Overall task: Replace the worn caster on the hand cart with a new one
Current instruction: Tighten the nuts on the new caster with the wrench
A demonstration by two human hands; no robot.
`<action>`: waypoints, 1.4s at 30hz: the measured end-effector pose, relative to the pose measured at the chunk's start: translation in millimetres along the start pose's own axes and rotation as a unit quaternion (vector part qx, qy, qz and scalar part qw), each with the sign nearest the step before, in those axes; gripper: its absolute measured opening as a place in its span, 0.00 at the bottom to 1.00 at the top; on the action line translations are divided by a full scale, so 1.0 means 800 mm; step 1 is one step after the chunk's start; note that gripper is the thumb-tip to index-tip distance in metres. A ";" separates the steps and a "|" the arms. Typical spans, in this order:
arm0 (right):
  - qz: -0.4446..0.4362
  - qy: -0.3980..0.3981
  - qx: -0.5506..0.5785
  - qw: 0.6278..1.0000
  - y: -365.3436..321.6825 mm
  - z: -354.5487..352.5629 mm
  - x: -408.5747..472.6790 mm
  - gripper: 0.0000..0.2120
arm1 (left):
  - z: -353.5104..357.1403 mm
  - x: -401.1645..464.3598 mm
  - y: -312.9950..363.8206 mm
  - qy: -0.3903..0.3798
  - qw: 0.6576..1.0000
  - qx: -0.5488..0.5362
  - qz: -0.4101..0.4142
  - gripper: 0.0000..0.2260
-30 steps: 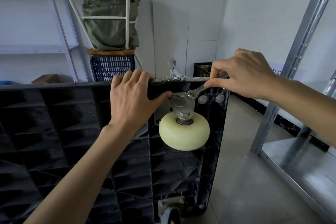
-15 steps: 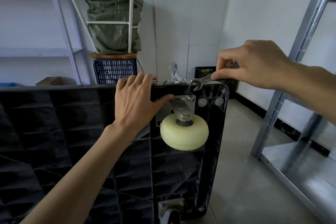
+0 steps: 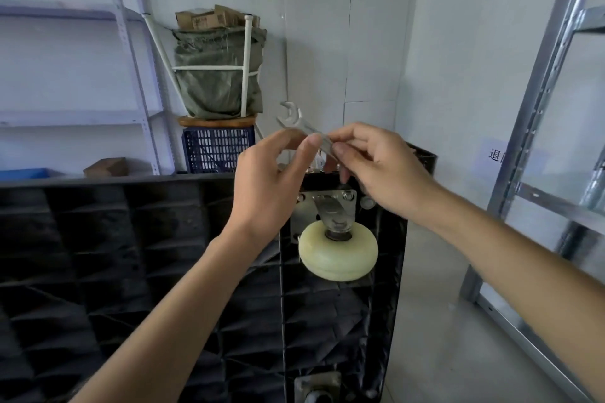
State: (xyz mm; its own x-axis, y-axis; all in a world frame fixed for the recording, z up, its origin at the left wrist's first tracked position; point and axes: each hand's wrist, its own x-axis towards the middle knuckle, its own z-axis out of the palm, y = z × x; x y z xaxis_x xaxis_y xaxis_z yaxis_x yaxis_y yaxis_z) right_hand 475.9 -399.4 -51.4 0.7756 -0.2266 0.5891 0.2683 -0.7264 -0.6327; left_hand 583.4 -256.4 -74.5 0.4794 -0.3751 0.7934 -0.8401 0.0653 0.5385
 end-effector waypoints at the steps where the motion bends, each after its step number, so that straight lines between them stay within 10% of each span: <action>1: 0.000 0.000 0.013 1.000 -0.002 0.009 -0.002 0.07 | -0.001 -0.001 0.001 0.010 1.000 -0.009 -0.002 0.10; 17: -0.006 0.040 -0.275 0.961 0.064 -0.022 0.020 0.13 | -0.029 0.015 -0.031 0.011 0.994 -0.043 -0.095 0.13; 25: -0.012 -0.018 -0.268 0.963 0.088 -0.009 0.035 0.11 | -0.013 0.024 -0.049 -0.027 0.971 0.238 0.002 0.14; 42: -0.130 0.145 -0.229 0.954 0.118 -0.007 -0.065 0.08 | 0.005 -0.016 -0.059 -0.077 0.963 0.202 0.160 0.14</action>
State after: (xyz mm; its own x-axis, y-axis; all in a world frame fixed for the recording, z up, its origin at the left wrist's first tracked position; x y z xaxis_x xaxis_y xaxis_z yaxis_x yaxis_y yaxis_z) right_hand 457.6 -460.3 -139.0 0.5094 -0.1220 0.8518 0.1006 -0.9747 -0.1997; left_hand 615.7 -258.8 -111.1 0.1622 -0.5296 0.8326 -0.9837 -0.1529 0.0944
